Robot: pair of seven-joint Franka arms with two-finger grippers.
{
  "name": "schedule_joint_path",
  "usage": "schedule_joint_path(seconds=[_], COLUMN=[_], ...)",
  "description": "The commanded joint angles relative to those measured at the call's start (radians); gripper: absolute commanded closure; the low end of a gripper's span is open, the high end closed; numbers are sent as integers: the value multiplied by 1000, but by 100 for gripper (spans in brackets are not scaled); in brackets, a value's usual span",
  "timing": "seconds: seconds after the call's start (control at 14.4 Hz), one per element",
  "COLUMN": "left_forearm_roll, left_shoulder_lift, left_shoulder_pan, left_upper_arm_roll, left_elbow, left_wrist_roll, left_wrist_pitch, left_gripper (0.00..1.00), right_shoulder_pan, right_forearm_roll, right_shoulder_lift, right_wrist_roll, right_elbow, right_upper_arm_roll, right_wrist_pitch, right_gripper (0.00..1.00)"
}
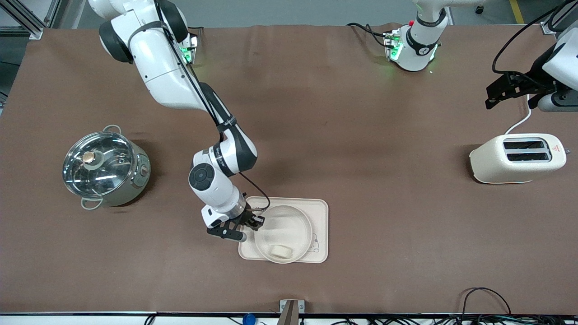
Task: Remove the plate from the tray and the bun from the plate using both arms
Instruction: 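Grasp the plate rim with the right gripper and lift it, then carry the plate off the tray and lower it onto the table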
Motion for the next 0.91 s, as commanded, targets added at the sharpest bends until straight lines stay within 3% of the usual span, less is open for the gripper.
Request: schedule_joint_path(seconds=[0.0,0.14,0.35,0.49,0.84], left_forearm_roll=[-16,-16,-16,-16,-16], left_shoulder_lift=[14,15,17,18,30], left_shoulder_pan=[4,4,2,2,0], left_upper_arm_roll=[0,0,0,0,0], left_elbow=[16,18,15,15,15], left_wrist_roll=[11,9,5,3,0], left_wrist_pitch=[-1,1,1,1,2], left_gripper=[0,0,0,0,0], right_shoulder_pan=[4,5,-22,-30,-32], right_forearm_roll=[20,20,20,22,25], right_shoulder_lift=[-148,-244,-377,-420,-502], right_wrist_roll=[-23,-30,-69,-64,-61], right_elbow=[-148,-289,-606,-715,-938], right_upper_arm_roll=[40,65,143,195,246], right_wrist_pitch=[2,49,289,348,469], right_gripper=[100,100,100,100,100])
